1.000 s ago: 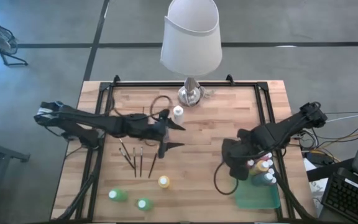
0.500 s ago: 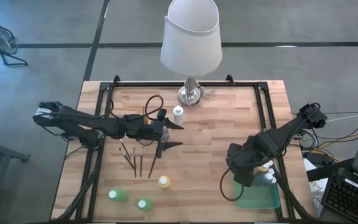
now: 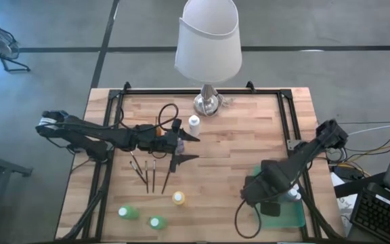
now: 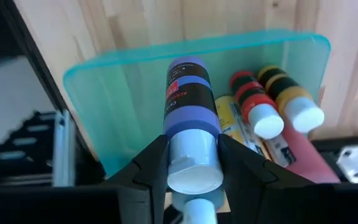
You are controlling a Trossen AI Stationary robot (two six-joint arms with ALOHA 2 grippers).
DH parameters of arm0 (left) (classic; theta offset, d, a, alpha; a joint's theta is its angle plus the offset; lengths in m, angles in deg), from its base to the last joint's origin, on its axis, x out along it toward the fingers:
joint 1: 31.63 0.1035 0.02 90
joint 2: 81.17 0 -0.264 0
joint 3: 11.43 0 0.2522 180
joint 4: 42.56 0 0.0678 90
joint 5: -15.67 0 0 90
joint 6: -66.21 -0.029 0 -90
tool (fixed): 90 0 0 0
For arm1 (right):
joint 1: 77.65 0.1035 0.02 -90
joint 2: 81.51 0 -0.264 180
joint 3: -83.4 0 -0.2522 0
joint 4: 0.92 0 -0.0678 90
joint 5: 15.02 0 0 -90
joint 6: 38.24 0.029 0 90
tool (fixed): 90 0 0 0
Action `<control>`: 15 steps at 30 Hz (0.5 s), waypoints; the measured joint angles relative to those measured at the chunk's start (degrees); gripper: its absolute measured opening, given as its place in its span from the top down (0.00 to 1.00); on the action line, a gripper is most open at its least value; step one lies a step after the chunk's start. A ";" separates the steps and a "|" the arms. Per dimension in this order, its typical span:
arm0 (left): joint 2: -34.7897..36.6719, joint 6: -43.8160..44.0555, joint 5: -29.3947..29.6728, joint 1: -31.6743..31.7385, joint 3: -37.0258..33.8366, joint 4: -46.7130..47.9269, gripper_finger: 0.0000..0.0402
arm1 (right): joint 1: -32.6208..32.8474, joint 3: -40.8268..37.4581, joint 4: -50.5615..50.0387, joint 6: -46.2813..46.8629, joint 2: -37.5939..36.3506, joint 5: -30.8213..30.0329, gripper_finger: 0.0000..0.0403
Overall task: Pick & Place Paint Supplies
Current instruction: Put the purple paint bottle into the green bin
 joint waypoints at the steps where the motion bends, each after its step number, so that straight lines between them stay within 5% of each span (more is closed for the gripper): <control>1: 0.00 0.27 -0.07 0.01 0.00 0.06 0.29 | 0.40 0.00 -0.02 -1.35 0.57 -0.17 0.72; 15: 0.00 2.25 -0.24 -0.01 0.00 0.55 0.29 | 3.87 -4.87 0.02 -6.31 2.51 -0.60 0.72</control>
